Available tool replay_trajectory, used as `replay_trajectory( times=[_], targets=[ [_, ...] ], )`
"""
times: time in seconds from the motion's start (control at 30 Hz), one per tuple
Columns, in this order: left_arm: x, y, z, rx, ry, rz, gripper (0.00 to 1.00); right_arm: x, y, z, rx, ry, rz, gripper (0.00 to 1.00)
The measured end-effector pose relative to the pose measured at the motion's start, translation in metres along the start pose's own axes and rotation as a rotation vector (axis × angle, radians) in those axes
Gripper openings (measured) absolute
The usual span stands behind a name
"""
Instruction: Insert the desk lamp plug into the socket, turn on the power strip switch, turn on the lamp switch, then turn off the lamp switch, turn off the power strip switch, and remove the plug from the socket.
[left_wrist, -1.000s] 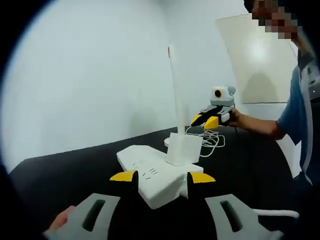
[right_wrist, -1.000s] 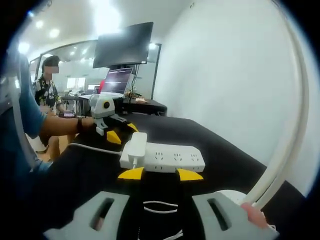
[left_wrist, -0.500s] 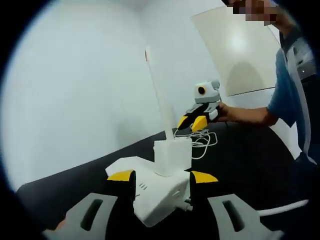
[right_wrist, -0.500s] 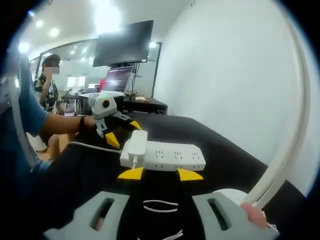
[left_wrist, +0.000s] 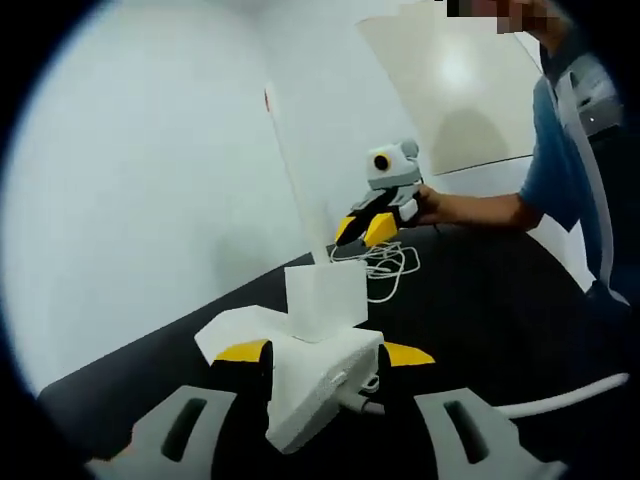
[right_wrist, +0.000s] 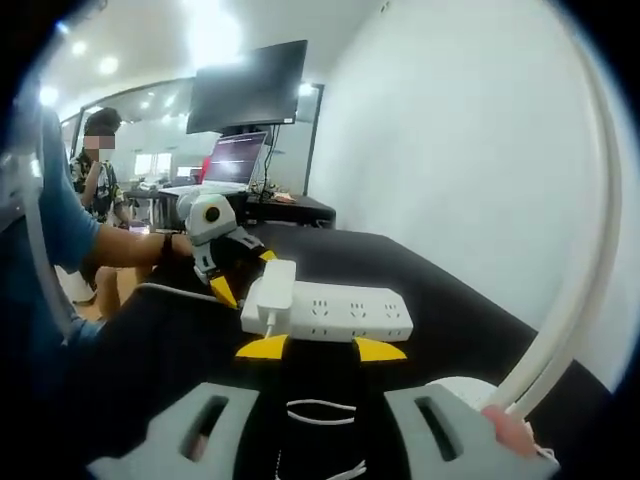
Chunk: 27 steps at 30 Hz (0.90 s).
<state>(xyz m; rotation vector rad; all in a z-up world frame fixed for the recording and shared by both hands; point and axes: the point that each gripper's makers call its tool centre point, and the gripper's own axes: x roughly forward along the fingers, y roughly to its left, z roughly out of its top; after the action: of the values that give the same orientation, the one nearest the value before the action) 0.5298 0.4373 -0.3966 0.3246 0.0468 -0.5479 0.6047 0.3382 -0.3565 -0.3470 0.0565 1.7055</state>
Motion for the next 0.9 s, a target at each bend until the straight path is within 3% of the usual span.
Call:
replay_trajectory(
  times=[0.23, 0.67, 0.9],
  targets=[
    [0.0009, -0.0044, 0.0001, 0.053, -0.008, -0.024, 0.39, -0.0006, -0.0009, 0.0008, 0.002, -0.003, 0.002, 0.25],
    [-0.0003, -0.0055, -0.0026, 0.028, -0.052, -0.044, 0.37, -0.0006, 0.0002, -0.0005, 0.014, -0.003, 0.006, 0.25],
    [-0.0001, -0.0031, -0.0036, 0.013, -0.069, -0.022, 0.39, -0.0002, 0.0025, 0.0049, 0.050, -0.025, 0.032, 0.27]
  ],
)
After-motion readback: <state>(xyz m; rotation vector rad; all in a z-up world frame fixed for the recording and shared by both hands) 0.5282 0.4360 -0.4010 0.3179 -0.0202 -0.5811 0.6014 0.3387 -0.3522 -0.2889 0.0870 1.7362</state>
